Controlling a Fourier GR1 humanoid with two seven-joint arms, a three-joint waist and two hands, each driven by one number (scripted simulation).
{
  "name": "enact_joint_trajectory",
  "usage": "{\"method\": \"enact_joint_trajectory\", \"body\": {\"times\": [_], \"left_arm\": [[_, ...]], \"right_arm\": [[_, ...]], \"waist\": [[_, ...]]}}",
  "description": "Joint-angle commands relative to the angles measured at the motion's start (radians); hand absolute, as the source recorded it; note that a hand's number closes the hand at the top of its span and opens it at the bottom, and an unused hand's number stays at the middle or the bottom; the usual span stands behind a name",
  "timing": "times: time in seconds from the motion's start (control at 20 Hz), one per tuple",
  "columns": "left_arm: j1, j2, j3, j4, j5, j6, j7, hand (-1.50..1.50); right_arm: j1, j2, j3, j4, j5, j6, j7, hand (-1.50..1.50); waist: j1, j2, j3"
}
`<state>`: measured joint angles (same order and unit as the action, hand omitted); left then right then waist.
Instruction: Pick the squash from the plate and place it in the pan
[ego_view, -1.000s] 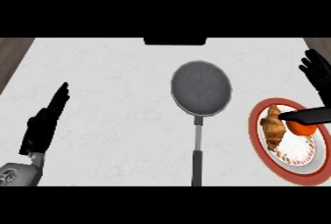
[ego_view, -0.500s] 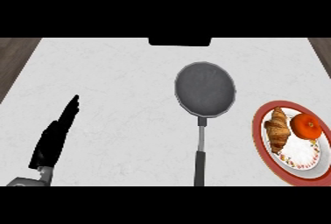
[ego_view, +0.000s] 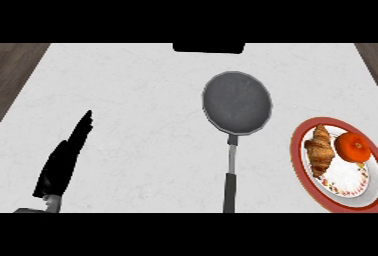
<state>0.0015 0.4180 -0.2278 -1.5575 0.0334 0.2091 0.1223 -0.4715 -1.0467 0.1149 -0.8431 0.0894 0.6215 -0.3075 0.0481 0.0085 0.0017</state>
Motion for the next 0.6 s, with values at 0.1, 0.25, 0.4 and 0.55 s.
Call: {"method": "enact_joint_trajectory", "body": {"times": [0.1, 0.25, 0.4, 0.55], "left_arm": [[0.001, -0.057, -0.027, 0.029, -0.056, 0.034, 0.009, 0.00], [0.043, -0.014, 0.024, -0.049, -0.035, 0.007, 0.035, 0.00], [0.013, -0.017, 0.030, -0.040, -0.032, -0.020, 0.046, 0.00], [0.070, -0.039, 0.029, -0.044, -0.050, -0.008, 0.006, 0.00]], "right_arm": [[-0.168, 0.047, 0.095, 0.062, 0.150, 0.094, 0.017, -1.50], [-0.158, 0.152, 0.104, 0.046, 0.183, 0.054, 0.121, -1.50], [-0.250, 0.159, 0.112, 0.069, 0.201, 0.164, 0.190, -1.50], [-0.202, 0.170, 0.148, 0.058, 0.289, 0.125, 0.138, -1.50]], "waist": [[-0.017, 0.000, -0.001], [-0.028, -0.007, -0.001], [-0.028, -0.006, -0.002], [-0.032, -0.007, -0.001]]}}
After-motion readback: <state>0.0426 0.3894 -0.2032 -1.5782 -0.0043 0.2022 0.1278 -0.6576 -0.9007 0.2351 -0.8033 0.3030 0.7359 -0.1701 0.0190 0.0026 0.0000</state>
